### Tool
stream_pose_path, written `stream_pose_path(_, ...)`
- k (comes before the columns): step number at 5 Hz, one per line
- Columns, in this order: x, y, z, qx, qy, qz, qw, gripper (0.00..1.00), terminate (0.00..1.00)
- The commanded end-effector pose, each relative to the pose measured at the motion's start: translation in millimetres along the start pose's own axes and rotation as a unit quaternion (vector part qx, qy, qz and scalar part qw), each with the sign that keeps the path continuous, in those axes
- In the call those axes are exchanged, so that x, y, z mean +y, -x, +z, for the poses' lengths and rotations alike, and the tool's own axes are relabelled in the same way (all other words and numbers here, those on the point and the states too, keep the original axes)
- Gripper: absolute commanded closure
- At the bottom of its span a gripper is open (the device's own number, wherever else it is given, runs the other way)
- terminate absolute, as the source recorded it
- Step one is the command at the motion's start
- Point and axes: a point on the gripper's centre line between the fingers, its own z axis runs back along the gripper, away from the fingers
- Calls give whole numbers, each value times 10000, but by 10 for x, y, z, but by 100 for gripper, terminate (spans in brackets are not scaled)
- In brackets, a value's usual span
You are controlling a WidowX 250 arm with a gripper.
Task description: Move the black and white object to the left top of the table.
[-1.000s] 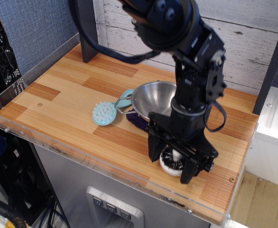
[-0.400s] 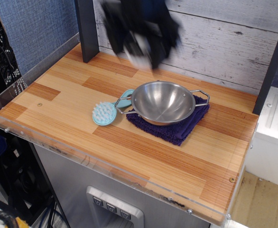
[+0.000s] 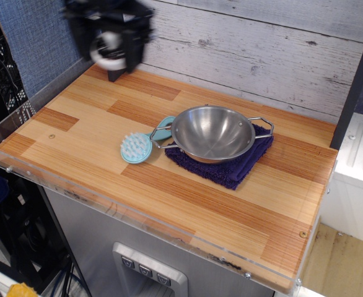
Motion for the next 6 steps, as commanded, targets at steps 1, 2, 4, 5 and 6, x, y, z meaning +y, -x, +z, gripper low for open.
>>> stream_pose_path(1, 684, -33, -380, 413, -327, 232, 9983, 100, 0)
stream_pose_path(2, 786, -61, -584, 539, -404, 334, 9972, 100, 0)
stream_pose_path(4, 646, -235, -866, 417, -562, 215, 9973, 100, 0)
stream_pose_path(5, 628, -379, -879, -171, -806, -16, 9966, 100, 0)
stream_pose_path(6, 704, -448, -910, -261, -994, 84, 9947, 100, 0)
